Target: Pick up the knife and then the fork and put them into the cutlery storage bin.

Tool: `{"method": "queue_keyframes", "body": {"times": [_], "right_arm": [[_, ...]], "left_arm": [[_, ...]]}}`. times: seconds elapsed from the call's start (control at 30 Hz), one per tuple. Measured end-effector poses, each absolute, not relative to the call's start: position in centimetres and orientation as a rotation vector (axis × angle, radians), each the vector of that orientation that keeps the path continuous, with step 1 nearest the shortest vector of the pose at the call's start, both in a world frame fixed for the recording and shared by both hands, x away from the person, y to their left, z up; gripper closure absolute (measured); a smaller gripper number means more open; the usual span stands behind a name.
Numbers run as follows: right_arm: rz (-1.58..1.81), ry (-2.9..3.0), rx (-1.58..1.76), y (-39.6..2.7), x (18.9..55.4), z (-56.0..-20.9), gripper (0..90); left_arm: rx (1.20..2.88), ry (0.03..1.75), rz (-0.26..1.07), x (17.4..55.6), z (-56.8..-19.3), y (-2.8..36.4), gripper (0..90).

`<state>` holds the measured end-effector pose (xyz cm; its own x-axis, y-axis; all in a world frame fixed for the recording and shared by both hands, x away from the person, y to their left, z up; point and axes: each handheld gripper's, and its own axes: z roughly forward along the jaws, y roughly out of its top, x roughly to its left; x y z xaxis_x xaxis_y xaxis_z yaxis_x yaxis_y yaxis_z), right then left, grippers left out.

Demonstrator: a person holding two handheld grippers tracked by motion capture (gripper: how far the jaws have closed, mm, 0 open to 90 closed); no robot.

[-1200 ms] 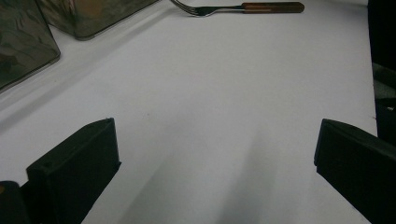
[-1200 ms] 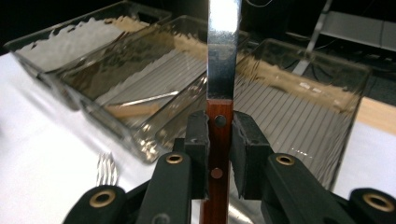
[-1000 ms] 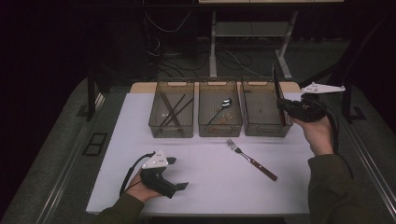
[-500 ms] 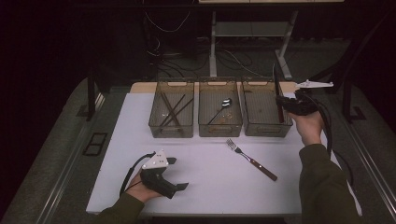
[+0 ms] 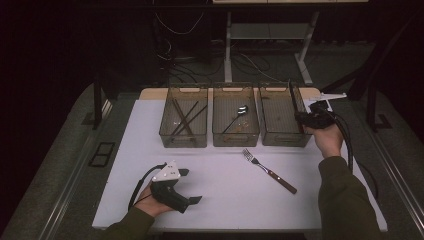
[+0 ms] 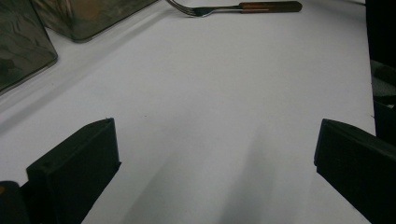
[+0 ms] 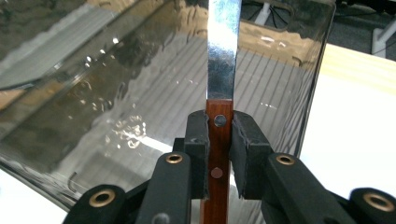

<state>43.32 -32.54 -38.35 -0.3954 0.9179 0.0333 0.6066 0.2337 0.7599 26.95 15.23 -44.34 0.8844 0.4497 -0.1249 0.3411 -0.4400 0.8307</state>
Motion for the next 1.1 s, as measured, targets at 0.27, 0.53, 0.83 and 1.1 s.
{"method": "queue_keyframes", "body": {"times": [0.27,0.53,0.83,1.1], "right_arm": [[0.978,2.102,1.438,-32.9,43.2,-39.1,76.8],[1.071,2.065,1.435,-33.1,42.7,-38.5,60.4],[1.152,2.081,1.432,-33.5,40.9,-36.8,47.8],[1.160,2.176,1.344,-32.3,38.1,-35.6,38.8]], "left_arm": [[2.074,0.568,0.141,27.0,-44.4,15.2,0.0],[2.075,0.569,0.141,27.0,-44.4,15.2,0.0],[2.078,0.571,0.137,26.9,-44.4,15.1,0.0],[2.077,0.571,0.138,26.9,-44.4,15.1,0.0]]}}
